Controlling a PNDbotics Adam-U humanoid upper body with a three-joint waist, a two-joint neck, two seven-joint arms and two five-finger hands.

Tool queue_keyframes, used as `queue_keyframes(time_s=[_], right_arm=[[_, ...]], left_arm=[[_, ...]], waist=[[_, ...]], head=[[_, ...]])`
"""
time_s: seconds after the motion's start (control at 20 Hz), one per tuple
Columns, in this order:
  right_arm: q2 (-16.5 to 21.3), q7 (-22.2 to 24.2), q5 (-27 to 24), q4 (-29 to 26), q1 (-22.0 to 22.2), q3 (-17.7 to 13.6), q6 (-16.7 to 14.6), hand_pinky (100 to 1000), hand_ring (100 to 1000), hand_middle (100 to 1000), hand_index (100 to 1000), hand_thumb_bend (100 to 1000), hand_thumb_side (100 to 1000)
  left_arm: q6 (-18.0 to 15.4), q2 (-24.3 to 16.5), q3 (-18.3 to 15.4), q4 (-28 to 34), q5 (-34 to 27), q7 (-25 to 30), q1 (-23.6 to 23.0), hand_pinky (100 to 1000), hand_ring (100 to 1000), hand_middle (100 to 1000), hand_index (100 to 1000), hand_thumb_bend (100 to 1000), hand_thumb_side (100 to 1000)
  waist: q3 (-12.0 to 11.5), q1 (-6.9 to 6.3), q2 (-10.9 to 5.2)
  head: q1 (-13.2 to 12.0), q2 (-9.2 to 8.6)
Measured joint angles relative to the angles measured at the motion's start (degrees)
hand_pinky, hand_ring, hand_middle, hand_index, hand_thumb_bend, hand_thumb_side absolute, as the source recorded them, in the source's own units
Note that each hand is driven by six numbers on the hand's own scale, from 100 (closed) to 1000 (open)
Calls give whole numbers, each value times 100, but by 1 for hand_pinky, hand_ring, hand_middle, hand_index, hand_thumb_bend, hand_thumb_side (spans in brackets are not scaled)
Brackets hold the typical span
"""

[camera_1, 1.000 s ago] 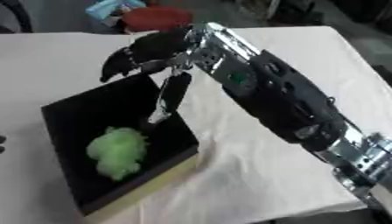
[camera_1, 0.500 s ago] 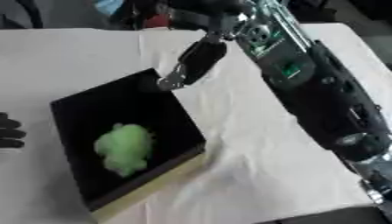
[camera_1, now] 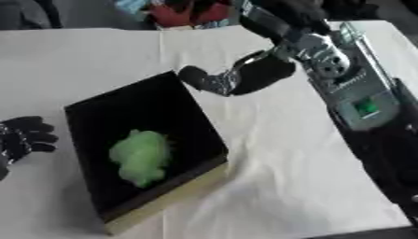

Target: Pick up objects on the table and place them in the box.

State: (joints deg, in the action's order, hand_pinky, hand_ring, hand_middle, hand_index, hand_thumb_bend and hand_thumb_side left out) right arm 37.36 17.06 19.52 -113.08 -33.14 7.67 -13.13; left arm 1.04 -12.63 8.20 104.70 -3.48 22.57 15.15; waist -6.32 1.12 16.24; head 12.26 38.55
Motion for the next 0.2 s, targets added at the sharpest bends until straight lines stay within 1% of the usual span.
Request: queue_keyframes(time_s=[0.2], right_arm=[[-276,-277,-61,85,311,-135,32,676,633,656,830,259,480]], left_arm=[[-4,2,-40,-13,17,-41,-36,748,755,731,854,356,1000]], waist=[[71,-18,4]], head=[[-160,-3]])
